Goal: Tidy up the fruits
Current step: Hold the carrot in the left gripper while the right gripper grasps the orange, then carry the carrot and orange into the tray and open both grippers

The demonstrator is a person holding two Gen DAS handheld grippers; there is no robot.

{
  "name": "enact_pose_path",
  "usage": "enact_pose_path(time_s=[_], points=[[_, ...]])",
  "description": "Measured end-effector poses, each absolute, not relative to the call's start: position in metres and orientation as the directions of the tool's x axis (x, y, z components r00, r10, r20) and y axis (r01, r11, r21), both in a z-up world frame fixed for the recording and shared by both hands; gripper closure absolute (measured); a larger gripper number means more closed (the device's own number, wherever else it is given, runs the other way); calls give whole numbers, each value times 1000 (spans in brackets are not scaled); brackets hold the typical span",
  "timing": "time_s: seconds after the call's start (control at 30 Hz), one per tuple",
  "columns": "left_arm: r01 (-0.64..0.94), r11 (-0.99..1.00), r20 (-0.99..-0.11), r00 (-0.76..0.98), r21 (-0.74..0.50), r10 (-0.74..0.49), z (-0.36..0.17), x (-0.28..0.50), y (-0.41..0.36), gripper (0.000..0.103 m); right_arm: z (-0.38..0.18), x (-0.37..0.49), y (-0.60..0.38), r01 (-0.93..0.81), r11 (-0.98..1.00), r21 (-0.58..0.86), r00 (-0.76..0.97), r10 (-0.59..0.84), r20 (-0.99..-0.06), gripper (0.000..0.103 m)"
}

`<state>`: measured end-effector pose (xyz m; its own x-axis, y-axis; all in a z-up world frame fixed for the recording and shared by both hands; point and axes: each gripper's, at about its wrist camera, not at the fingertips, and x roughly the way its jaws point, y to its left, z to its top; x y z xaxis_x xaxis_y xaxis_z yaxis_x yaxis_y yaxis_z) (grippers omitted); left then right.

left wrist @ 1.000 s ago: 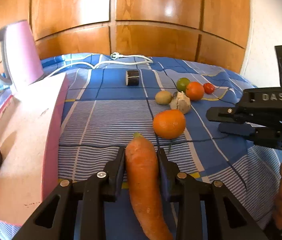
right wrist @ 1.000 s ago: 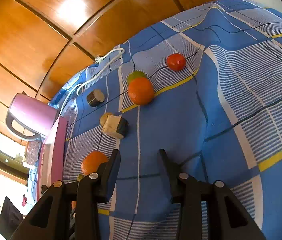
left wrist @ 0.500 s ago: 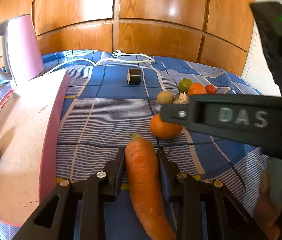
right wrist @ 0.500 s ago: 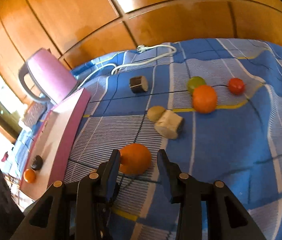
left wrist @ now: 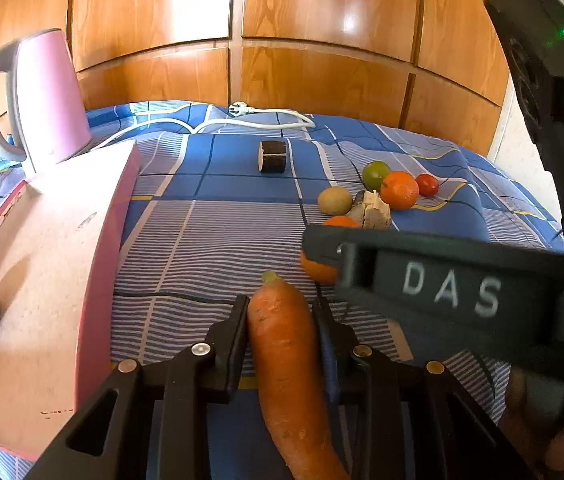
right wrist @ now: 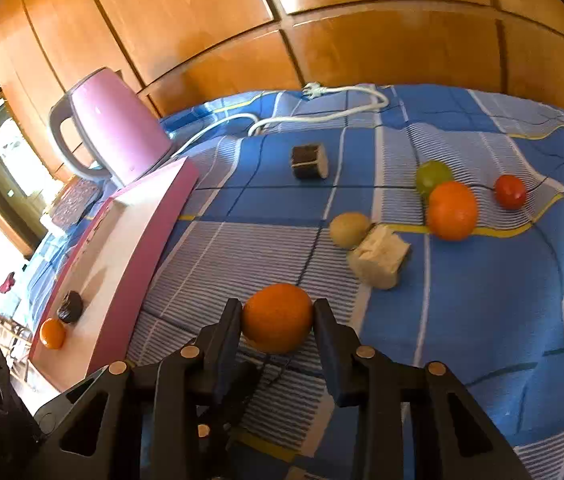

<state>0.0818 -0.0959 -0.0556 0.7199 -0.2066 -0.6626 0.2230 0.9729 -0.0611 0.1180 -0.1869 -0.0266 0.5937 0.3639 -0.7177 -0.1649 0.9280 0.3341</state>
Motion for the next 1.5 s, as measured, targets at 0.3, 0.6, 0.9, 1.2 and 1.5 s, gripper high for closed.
enact_pose_path(time_s=[0.3,0.6,0.9,1.2,1.5], points=[[234,972,-657,730,-19,-189,-55,78,-98,72,-30,121,-195,-124,935,332,593,338,-731,66],[239,971,-664,725,-5,-182,-53,71,-96,72,-29,117,-198,-106,932,346,593,339,-730,67],[248,969,-616,764,4,-193,-38,54,-93,72,-26,107,-206,-53,938,341,610,301,-733,67],[178,984,-518,842,6,-149,-15,36,-77,72,-8,88,-202,-38,961,272,686,223,-693,67],[-59,990,-453,891,-128,-5,7,39,-18,71,8,81,-173,-114,961,250,723,253,-643,67]])
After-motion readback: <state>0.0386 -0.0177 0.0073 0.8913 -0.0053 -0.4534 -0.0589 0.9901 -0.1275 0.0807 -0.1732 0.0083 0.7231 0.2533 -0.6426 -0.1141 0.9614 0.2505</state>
